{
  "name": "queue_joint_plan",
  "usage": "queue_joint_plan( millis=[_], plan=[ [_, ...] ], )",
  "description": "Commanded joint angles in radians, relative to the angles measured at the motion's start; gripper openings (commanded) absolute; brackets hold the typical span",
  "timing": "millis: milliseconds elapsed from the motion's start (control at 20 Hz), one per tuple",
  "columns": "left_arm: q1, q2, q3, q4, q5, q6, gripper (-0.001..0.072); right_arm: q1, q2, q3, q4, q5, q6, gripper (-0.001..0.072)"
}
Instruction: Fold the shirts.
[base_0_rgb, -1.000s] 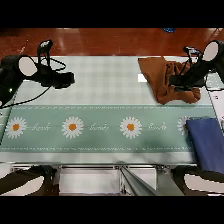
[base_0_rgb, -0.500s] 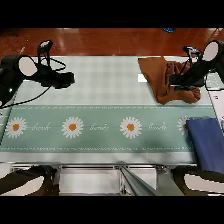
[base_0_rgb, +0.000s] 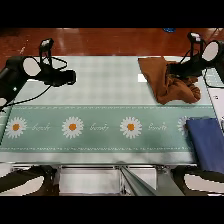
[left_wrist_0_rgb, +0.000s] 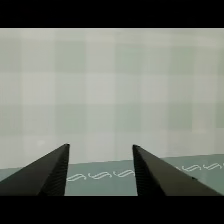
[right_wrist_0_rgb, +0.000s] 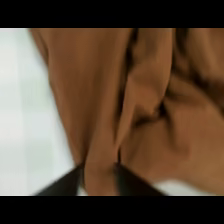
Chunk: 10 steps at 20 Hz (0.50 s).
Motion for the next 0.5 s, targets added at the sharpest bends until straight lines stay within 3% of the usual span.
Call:
queue_joint_plan(
  millis=[0, 150, 450],
  plan=[
    [0.002, -0.037, 0.0, 0.007, 0.026, 0.0, 0.0509, -0.006, -0.001, 0.0, -0.155, -0.326, 0.027, 0.0413],
    [0.002, -0.05, 0.0, 0.007, 0.034, 0.0, 0.0509, -0.057, -0.037, 0.013, -0.249, -0.416, 0.15, 0.0413],
    [0.0, -0.061, 0.0, 0.007, 0.059, 0.045, 0.0509, -0.151, -0.264, 0.026, -0.087, -0.285, 0.078, 0.0413]
  ],
)
